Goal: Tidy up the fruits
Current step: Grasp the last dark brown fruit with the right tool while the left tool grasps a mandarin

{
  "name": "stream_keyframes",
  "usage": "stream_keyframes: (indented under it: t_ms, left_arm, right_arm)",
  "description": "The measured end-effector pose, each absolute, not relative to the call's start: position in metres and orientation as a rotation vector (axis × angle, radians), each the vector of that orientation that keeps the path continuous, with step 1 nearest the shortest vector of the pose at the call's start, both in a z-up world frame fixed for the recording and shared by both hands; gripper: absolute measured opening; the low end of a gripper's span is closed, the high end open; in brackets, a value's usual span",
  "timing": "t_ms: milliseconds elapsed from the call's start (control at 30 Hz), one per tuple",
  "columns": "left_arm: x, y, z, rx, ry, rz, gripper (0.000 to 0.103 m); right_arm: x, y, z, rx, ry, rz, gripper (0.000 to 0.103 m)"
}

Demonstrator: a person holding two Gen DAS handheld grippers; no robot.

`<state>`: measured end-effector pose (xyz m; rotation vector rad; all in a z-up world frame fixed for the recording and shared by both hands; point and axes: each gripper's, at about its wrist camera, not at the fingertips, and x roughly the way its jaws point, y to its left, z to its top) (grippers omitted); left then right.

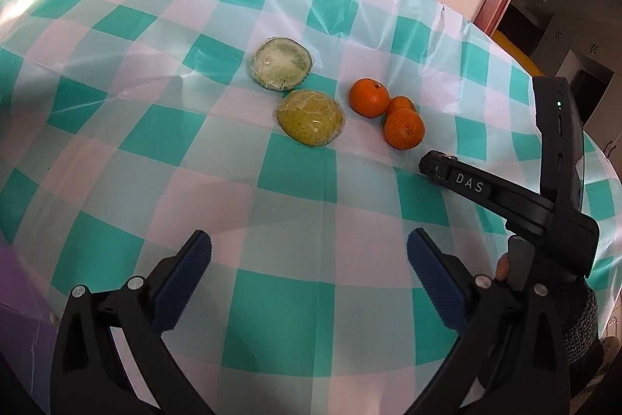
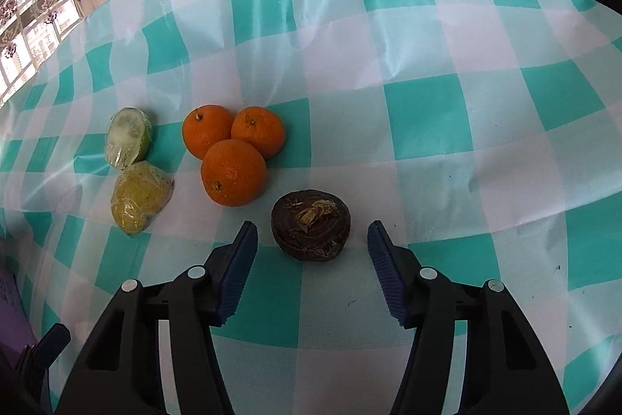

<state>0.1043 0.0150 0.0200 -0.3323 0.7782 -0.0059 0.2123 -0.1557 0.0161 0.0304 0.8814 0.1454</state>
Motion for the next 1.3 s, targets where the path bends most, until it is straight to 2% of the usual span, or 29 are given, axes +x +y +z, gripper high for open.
stream_keyframes:
  t_ms: [100,167,400,533,600,667,900,967,1000,1067,1300]
  left_arm:
    - [0.120,0.015,0.020,-0.332,0.778,0.008,0.101]
    - [0.129,0.012,0.021,-0.317,0.775,0.000,0.101]
    - [0.172,-0.020,0.026,-0.212,0.776,-0.061,0.101]
    - [0.195,-0.045,0.028,-0.142,0.773,-0.099,0.100]
    - [0.207,-0.056,0.027,-0.128,0.782,-0.124,0.093]
    - [0.221,-0.062,0.025,-0.132,0.808,-0.137,0.079]
    - [0.250,-0.077,0.023,-0.114,0.836,-0.146,0.072]
    - [0.255,-0.081,0.021,-0.103,0.856,-0.149,0.055]
    - [0.255,-0.082,0.021,-0.098,0.856,-0.150,0.053]
    - [0.256,-0.081,0.022,-0.120,0.853,-0.178,0.042]
    - [0.250,-0.059,0.025,-0.223,0.801,-0.189,0.041]
  right_arm:
    - [0.214,-0.153,0.016,0.005,0.883,0.120,0.052]
    - [0.212,-0.157,0.016,0.021,0.878,0.130,0.041]
    - [0.201,-0.222,0.012,0.374,0.820,0.106,0.040]
    - [0.190,-0.239,0.011,0.472,0.766,0.065,0.040]
    - [0.191,-0.241,0.012,0.484,0.752,0.055,0.040]
    - [0.188,-0.241,0.015,0.484,0.747,0.059,0.040]
    - [0.186,-0.238,0.016,0.478,0.759,0.088,0.040]
    - [0.187,-0.235,0.016,0.475,0.760,0.095,0.040]
    - [0.187,-0.234,0.016,0.475,0.760,0.094,0.040]
    - [0.187,-0.234,0.016,0.479,0.760,0.093,0.040]
    - [0.188,-0.234,0.015,0.480,0.762,0.095,0.040]
